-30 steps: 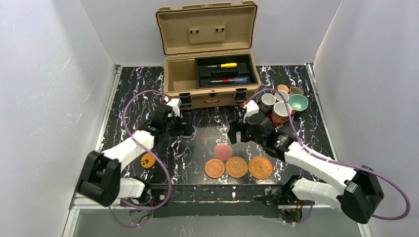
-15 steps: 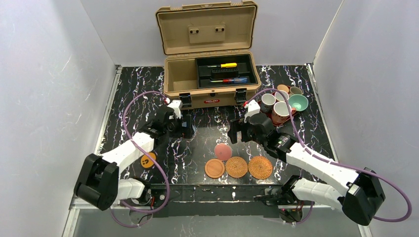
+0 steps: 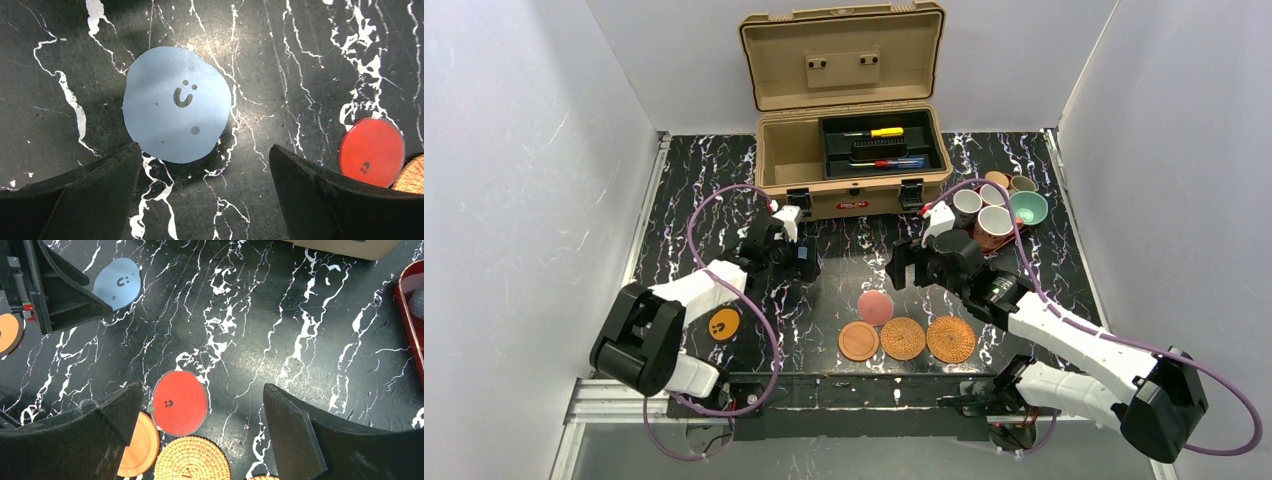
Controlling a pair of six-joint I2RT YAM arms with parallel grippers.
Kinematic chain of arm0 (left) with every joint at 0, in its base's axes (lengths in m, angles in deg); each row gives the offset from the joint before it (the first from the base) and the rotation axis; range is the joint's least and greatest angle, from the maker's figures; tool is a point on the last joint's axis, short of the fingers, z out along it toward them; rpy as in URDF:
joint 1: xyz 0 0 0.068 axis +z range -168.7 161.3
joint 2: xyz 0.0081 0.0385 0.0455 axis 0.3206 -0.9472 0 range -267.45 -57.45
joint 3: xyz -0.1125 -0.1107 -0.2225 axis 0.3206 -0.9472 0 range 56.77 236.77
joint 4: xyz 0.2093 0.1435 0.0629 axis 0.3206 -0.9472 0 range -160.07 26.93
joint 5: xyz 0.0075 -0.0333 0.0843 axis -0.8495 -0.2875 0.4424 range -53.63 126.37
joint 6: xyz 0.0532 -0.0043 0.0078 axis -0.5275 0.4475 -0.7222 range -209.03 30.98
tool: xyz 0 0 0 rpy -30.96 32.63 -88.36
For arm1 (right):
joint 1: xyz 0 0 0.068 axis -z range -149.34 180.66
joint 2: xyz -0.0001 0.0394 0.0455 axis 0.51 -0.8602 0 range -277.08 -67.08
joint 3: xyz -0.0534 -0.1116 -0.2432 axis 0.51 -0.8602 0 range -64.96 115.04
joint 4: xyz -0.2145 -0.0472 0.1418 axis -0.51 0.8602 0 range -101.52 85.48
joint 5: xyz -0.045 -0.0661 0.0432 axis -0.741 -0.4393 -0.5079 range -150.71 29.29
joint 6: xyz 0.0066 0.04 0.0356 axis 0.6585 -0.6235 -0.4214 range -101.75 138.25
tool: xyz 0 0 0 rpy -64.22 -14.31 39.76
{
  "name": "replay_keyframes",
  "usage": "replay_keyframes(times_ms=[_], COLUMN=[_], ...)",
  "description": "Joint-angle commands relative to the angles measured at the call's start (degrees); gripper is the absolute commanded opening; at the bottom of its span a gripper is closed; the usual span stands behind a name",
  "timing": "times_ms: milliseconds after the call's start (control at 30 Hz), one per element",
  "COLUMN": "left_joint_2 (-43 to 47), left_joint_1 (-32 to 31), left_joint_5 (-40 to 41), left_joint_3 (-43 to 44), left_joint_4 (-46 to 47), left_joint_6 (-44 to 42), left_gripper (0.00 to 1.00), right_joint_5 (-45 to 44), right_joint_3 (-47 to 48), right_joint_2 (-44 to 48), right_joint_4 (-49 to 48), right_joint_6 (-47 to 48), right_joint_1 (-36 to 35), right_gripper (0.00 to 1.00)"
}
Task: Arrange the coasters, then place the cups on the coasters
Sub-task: Move the coaster to the center of the board.
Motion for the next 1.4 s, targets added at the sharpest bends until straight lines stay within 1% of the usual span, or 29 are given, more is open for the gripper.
replay_keyframes(times_ms=[0, 167, 267, 300, 400, 467, 533, 600, 667, 733, 867, 1000, 1167, 1267, 1367], left_joint_2=[-1.1, 1.3, 6.8, 9.3, 16.1, 19.8, 23.0, 26.1, 28.5, 30.6, 32.9, 33.4, 34.2, 34.2, 34.5], left_joint_1=[-0.1, -0.2, -0.1, -0.1, 0.5, 1.5, 3.8, 8.2, 14.2, 17.6, 18.1, 18.7, 18.7, 18.7, 18.7], left_joint_5=[1.6, 3.5, 5.6, 8.0, 9.8, 10.6, 11.2, 10.1, 7.9, 9.0, 11.4, 13.6, 12.1, 12.8, 12.9], left_joint_3=[0.4, -1.5, -2.5, -2.7, -1.1, 0.5, 1.6, 2.2, 2.4, 3.1, 4.0, 5.9, 6.1, 6.7, 6.6], left_joint_4=[1.3, 3.1, 3.0, 2.9, -2.4, -7.8, -12.7, -16.1, -18.1, -19.0, -17.2, -20.0, -20.1, -20.7, -20.7], left_joint_6=[0.7, 3.8, 4.2, 4.2, 4.2, 4.2, 4.2, 4.5, 6.0, 6.2, 3.2, 1.6, 2.6, 2.4, 2.3], left_gripper=[0.98, 0.98, 0.98, 0.98, 0.98, 0.98, 0.98, 0.98, 0.98, 0.98, 0.98, 0.98, 0.98, 0.98, 0.98], right_joint_5=[-1.0, -1.1, -1.1, -0.8, 1.8, 2.9, 2.8, 0.5, -1.8, -3.1, -2.2, -4.8, -7.3, -8.1, -7.6], right_joint_3=[-0.2, -0.2, 0.4, 0.8, 1.8, 2.5, 4.0, 6.3, 9.0, 10.9, 14.1, 19.8, 25.0, 27.4, 28.7], right_joint_2=[1.4, 1.1, -0.4, -1.0, -3.7, -5.8, -8.9, -12.7, -17.1, -21.4, -30.1, -39.7, -49.4, -53.6, -55.9], right_joint_4=[-0.8, -1.4, -1.6, -1.8, -4.7, -6.9, -9.8, -10.9, -12.2, -14.8, -22.3, -26.1, -30.0, -30.0, -29.8], right_joint_6=[-0.6, -0.6, 0.3, 0.5, 1.2, 1.4, 2.2, 3.2, 4.3, 4.7, 3.5, 3.3, 7.1, 10.6, 13.8], right_joint_1=[0.3, 0.3, 0.3, 0.3, 0.0, -0.7, -2.5, -5.2, -8.4, -10.7, -12.9, -15.3, -16.9, -16.9, -16.9], right_gripper=[0.99, 0.98, 0.98, 0.98, 0.99, 0.98, 0.98, 0.98, 0.99, 0.98, 0.98, 0.99, 0.98, 0.98, 0.98])
